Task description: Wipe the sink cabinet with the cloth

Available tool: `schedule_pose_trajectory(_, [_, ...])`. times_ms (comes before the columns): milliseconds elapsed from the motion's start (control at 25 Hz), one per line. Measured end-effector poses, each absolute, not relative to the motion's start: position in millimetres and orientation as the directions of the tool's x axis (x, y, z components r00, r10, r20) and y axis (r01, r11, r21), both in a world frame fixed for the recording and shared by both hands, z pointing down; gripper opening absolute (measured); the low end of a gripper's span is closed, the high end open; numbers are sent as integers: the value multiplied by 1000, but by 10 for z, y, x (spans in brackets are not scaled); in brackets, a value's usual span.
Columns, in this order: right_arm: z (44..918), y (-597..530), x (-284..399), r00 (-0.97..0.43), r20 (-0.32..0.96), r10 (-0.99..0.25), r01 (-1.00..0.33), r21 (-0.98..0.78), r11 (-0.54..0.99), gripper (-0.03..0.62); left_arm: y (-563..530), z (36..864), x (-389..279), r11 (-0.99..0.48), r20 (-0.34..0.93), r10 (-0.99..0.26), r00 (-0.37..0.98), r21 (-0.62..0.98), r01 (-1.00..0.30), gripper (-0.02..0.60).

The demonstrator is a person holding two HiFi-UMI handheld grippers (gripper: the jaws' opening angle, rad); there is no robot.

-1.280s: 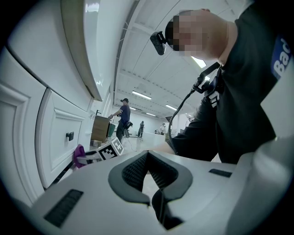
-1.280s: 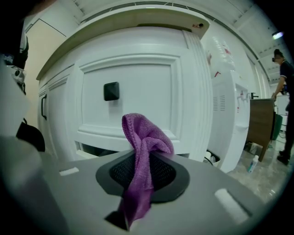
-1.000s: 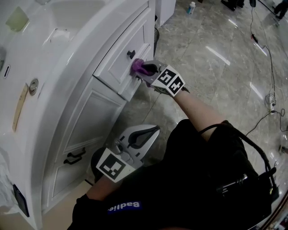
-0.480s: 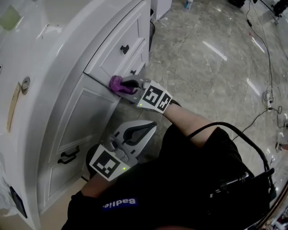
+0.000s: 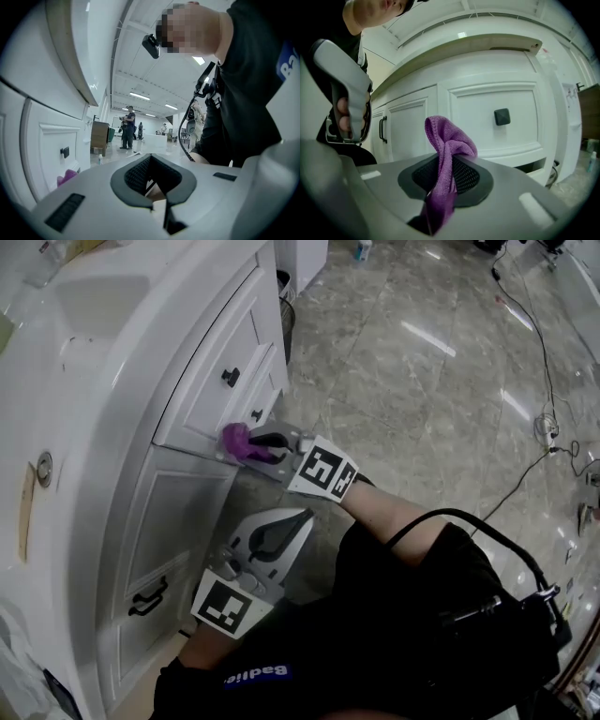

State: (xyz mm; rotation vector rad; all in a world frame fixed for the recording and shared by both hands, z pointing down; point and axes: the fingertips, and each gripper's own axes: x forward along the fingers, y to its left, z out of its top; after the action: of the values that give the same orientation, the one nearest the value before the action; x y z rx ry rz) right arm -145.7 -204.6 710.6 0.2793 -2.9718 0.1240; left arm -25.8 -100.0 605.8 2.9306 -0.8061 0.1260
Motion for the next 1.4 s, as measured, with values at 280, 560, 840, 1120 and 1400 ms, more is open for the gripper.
schedule_pose_trajectory(280, [6517, -2132, -1101, -947, 132, -293, -310, -144, 940, 72, -1176, 5494, -237, -852, 138, -515, 846, 32, -523, 5])
schedule_pose_trajectory(560, [5481, -1806, -429, -912, 142, -385, -410, -263, 873, 71, -996, 4465, -54, -847, 145, -492, 858, 148, -510, 5])
schedule_pose_trajectory(840, [4340, -1209, -19, -895, 248, -371, -438, -324, 839, 71, -715, 3290, -35, -818, 170, -485, 858, 259, -514, 5])
schedule_pose_trajectory(1120, [2919, -716, 66, -911, 216, -352, -411, -385, 826, 72, -470, 1981, -86, -771, 142, -521, 842, 345, -535, 5])
schedule_pose_trajectory(1400, [1739, -401, 6, -932, 133, -337, -361, -435, 825, 71, -250, 685, -222, -778, 51, -573, 818, 278, -563, 5])
